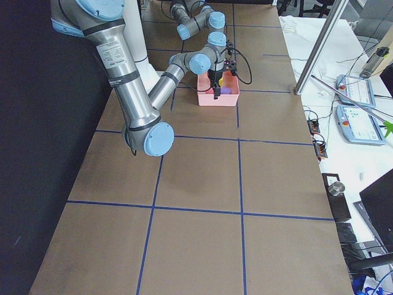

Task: Place blocks into pink bin with both arms
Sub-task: 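Lower the orange cube into the bin while the right gripper withdraws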

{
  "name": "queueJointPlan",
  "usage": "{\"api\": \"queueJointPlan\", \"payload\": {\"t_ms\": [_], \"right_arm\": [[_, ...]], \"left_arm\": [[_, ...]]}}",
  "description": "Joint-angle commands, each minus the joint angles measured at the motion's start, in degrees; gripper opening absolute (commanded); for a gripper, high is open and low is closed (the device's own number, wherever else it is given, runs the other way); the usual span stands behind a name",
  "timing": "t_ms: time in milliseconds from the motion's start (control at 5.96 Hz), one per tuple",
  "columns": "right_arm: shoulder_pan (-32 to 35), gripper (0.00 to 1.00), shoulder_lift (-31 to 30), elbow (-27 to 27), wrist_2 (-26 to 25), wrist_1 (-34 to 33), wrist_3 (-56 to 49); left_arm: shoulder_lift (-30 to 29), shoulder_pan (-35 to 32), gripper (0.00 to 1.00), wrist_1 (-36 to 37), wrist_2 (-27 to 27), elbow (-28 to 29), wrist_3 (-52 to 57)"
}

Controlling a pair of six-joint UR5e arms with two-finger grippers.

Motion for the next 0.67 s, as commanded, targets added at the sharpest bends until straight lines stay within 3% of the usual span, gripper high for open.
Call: {"api": "queueJointPlan", "payload": {"t_ms": [0, 335, 503], "right_arm": [[0.1, 1.00, -1.2, 0.6, 0.1, 0.2, -1.9], [3.4, 1.00, -7.2, 3.4, 0.4, 0.2, -9.9], [6.9, 1.00, -10.9, 3.8, 2.6, 0.4, -15.9]], "left_arm": [[1.3, 0.0, 1.00, 0.3, 0.7, -2.0, 3.1], [15.3, -5.0, 1.00, 0.4, -1.7, -13.9, 16.8], [21.7, -10.7, 1.00, 0.3, -5.4, -16.7, 27.2]]}}
